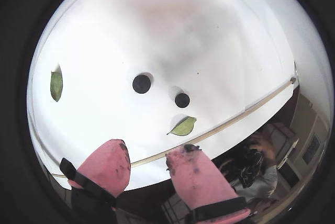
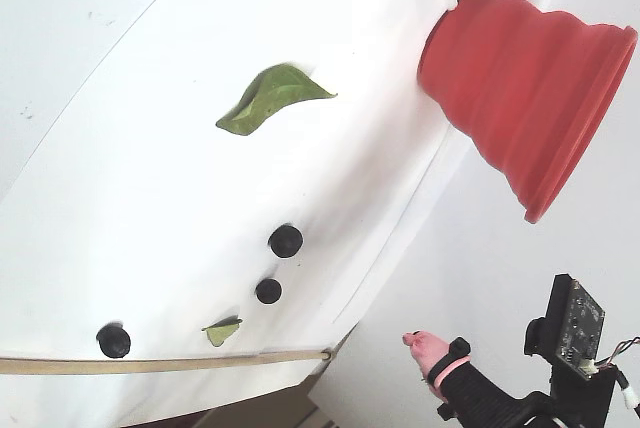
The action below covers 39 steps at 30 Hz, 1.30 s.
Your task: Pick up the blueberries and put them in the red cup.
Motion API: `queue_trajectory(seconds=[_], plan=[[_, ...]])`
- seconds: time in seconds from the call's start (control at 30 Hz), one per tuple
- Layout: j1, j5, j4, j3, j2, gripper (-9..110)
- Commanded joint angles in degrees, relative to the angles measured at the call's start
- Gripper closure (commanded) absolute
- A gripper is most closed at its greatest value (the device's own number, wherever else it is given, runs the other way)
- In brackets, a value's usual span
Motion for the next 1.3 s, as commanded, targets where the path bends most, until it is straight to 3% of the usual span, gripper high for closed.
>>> queue_trajectory(seconds=[0.0, 0.73, 1.27], plan=[[2.37, 1.32, -3.6, 1.58, 3.87, 87], [4.48, 7.65, -20.83, 15.38, 5.27, 87], [2.2, 10.2, -36.83, 10.55, -17.58, 87]])
